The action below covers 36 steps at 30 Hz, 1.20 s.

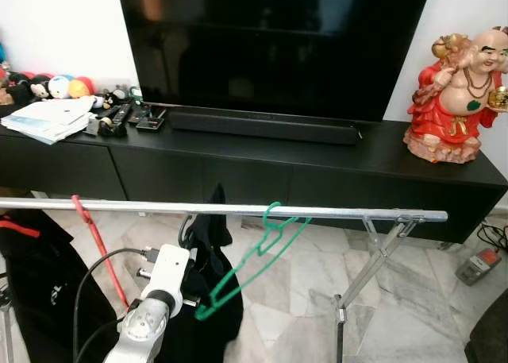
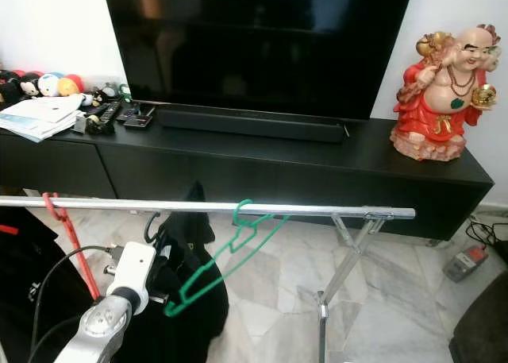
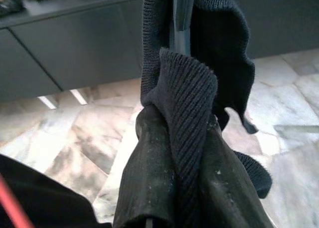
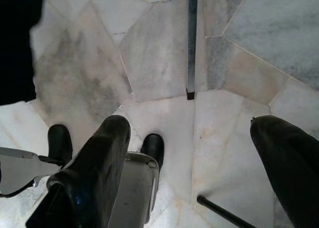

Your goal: Hang hanger

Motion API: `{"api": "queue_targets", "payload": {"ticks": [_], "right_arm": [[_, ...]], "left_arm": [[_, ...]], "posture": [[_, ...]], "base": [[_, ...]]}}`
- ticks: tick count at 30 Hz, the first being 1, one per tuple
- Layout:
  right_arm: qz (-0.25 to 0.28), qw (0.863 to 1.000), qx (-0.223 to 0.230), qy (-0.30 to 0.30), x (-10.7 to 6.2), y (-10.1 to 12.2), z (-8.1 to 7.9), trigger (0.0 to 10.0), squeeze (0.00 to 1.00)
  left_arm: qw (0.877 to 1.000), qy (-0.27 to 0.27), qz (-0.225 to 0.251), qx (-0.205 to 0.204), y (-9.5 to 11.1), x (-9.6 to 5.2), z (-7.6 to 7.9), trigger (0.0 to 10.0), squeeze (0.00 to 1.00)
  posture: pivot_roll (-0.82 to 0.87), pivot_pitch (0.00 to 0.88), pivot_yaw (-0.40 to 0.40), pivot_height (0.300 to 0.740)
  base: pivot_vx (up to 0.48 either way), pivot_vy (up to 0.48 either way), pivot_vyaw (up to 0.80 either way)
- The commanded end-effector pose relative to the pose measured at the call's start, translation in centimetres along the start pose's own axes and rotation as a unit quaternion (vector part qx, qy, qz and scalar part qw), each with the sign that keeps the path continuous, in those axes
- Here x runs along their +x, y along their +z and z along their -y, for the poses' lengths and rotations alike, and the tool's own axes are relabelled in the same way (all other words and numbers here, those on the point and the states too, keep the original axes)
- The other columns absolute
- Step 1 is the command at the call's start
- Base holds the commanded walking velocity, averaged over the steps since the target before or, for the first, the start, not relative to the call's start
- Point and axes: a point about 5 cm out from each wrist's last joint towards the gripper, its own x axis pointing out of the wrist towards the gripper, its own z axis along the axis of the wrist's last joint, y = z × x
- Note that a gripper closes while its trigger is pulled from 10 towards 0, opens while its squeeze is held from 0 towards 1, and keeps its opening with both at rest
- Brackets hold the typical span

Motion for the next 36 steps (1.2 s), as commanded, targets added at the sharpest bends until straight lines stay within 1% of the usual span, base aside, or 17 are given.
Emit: {"api": "queue_targets", "payload": {"ticks": [1,6,10,11,13,15,17,19,22,25,30,31,34,36], "right_arm": [[-0.001,1.0,-0.005,0.001,0.0,0.1,-0.1,10.0,0.0],[-0.001,1.0,-0.007,0.001,0.0,0.1,-0.1,10.0,0.0],[-0.002,1.0,-0.011,0.003,0.0,0.1,-0.1,10.0,0.0],[-0.002,1.0,-0.012,0.003,0.0,0.1,-0.1,10.0,0.0],[-0.001,1.0,-0.012,0.003,0.0,0.1,-0.1,10.0,0.0],[-0.002,1.0,-0.013,0.003,0.0,0.1,-0.2,10.0,0.0],[-0.003,1.0,-0.015,0.002,0.0,0.2,-0.1,10.0,0.0],[-0.003,1.0,-0.02,0.0,0.0,0.2,0.0,10.0,0.0],[-0.003,1.0,-0.025,0.0,0.0,0.3,0.2,10.0,0.0],[-0.003,1.0,-0.03,0.001,0.0,0.3,0.3,10.0,0.0],[-0.003,0.999,-0.036,0.003,0.0,0.4,0.4,10.0,0.0],[-0.004,0.999,-0.036,0.003,0.0,0.4,0.4,10.0,0.0],[-0.004,0.999,-0.036,0.003,0.0,0.4,0.4,10.0,0.0],[-0.004,0.999,-0.037,0.003,0.0,0.4,0.3,10.0,0.0]], "left_arm": [[1.0,0.015,0.013,0.003,0.9,0.6,-0.7,10.0,0.0],[1.0,0.024,0.016,0.006,1.2,1.3,-1.0,10.0,0.0],[0.999,0.037,0.02,0.009,2.2,2.1,-1.2,10.0,0.0],[0.998,0.053,0.016,0.001,2.5,2.5,-1.5,10.0,0.0],[0.998,0.062,0.011,-0.004,2.6,2.7,-1.6,10.0,0.0],[0.996,0.083,-0.001,-0.011,2.5,3.1,-2.0,10.0,0.0],[0.993,0.114,-0.014,-0.039,2.4,3.5,-2.3,10.0,0.0],[0.99,0.131,-0.018,-0.052,2.5,3.8,-2.3,10.0,0.0],[0.988,0.142,-0.023,-0.061,2.6,4.2,-2.0,10.0,0.0],[0.987,0.146,-0.03,-0.059,2.6,4.4,-1.9,10.0,0.0],[0.982,0.159,-0.047,-0.089,2.2,4.8,-2.1,10.0,0.0],[0.981,0.159,-0.057,-0.09,2.0,4.9,-2.2,10.0,0.0],[0.981,0.16,-0.065,-0.091,1.8,4.9,-2.2,10.0,0.0],[0.982,0.146,-0.077,-0.093,1.3,4.9,-1.9,10.0,0.0]], "posture": [[0.06,0.0,-0.007,0.74],[0.06,0.0,-0.008,0.74],[0.05,0.0,-0.01,0.74],[0.05,0.0,-0.011,0.74],[0.05,0.0,-0.011,0.74],[0.04,0.0,-0.01,0.74],[0.04,0.0,-0.017,0.74],[0.04,0.0,-0.022,0.74],[0.04,0.0,-0.034,0.74],[0.04,0.0,-0.038,0.74],[0.04,0.0,-0.044,0.74],[0.04,0.0,-0.045,0.74],[0.04,0.0,-0.045,0.74],[0.04,0.0,-0.044,0.74]], "base": [[0.0,0.0,0.0],[0.0,0.0,0.0],[0.0,0.0,0.0],[0.0,0.0,0.0],[0.0,0.0,0.0],[0.0,0.0,0.0],[0.0,0.0,0.0],[0.0,0.0,0.0],[0.0,0.0,0.0],[0.0,0.0,0.0],[0.0,0.0,0.0],[0.0,0.0,0.0],[0.0,0.0,0.0],[0.0,0.0,0.0]]}}
